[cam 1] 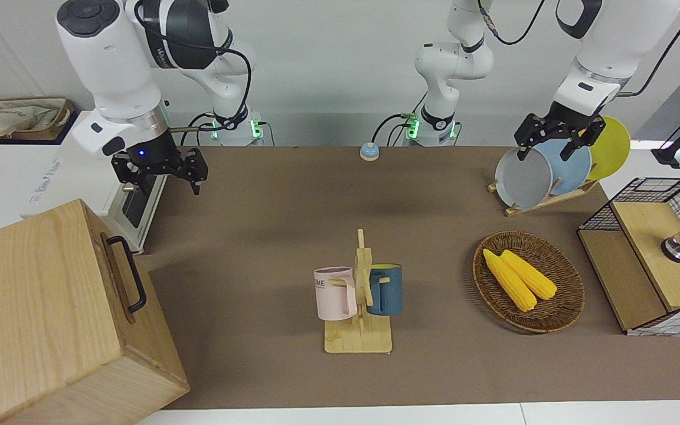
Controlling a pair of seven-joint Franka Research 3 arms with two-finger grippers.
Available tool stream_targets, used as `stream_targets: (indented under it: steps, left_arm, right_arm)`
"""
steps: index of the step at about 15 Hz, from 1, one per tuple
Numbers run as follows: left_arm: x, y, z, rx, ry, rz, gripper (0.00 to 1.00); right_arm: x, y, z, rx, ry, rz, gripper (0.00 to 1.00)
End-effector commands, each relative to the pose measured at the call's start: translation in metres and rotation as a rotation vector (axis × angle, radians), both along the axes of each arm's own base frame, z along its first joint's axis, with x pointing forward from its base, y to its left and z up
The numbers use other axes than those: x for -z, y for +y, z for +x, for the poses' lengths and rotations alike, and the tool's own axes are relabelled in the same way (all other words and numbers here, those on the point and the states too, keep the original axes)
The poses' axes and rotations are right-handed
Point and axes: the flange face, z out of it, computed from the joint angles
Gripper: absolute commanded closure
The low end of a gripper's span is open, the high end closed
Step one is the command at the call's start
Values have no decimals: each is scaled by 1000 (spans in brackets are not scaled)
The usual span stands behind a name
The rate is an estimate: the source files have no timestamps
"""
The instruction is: Slide drawer open with right arm
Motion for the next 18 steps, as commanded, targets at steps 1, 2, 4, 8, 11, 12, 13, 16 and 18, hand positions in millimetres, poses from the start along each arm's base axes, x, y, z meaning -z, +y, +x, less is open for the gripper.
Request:
stream_targets:
  steps: [1,2,4,8,11,12,13,16,18]
  left_arm:
    - [-2,0,4,8,-8,16,5]
    - [-2,0,4,8,-8,16,2]
    - [-2,0,4,8,-8,16,5]
    - [-2,0,4,8,-8,16,2]
    - [-2,0,4,8,-8,16,2]
    - [-2,0,4,8,-8,16,5]
    - [-2,0,4,8,-8,16,2]
    - [-2,0,4,8,-8,16,2]
    - [-2,0,4,8,-8,16,2]
  right_arm:
    - [-2,-3,-18,2,16,-10,15]
    - [-2,-2,-19,-2,17,-45,13]
    - [-3,1,-20,-12,19,-117,13]
    - [-3,11,-23,-39,29,-234,15]
    - [-3,30,-24,-27,12,-310,15]
    - [-1,39,-26,-30,11,-360,13]
    - [4,47,-26,-38,11,-409,13]
    - [20,75,-27,-78,-13,-563,15]
    - [35,87,-27,-98,-27,-647,15]
